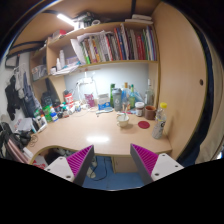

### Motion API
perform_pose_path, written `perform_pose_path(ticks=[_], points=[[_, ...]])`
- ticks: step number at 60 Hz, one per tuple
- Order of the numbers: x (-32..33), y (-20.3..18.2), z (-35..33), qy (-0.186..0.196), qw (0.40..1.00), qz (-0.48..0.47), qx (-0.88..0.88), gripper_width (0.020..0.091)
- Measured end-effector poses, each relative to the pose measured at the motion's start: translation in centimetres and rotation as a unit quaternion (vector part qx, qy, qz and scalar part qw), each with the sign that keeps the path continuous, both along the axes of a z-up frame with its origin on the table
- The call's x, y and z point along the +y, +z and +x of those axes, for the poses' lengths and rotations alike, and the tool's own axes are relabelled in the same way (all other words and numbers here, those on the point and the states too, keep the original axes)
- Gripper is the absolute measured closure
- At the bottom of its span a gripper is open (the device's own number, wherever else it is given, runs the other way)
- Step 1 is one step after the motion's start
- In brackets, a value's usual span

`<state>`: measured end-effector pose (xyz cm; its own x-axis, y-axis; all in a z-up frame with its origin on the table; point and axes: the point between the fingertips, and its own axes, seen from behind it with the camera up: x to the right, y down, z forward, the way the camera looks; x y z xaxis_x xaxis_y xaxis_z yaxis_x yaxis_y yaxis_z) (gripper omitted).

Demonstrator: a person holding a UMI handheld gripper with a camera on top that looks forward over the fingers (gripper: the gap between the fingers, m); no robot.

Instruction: Pour water

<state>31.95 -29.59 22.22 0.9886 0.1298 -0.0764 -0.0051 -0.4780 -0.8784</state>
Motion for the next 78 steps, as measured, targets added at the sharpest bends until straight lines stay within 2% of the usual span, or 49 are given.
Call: perform_pose_path(ticks=[8,21,29,40,53,65,78], points=[[0.0,0.5,-1.4,-0.018,1.000,-0.001,0.000,0.0267],[-0.6,2.0,-6.3,-0.019,0.999,0.028,-0.012,0.0267],[-0.1,1.3,-6.9,-0.028,0.999,0.027,-0.029,0.0270],[1.7,0.7,-2.3,-0.069,0.996,0.034,-0.051,0.0268],[7.7,-1.4,8.1,-0.133,0.988,0.047,-0.065,0.0268],[17.4,-6.1,18.1,-0.168,0.981,0.065,-0.079,0.0265],[26.5,-12.8,23.0,-0.168,0.982,0.070,-0.050,0.0271]])
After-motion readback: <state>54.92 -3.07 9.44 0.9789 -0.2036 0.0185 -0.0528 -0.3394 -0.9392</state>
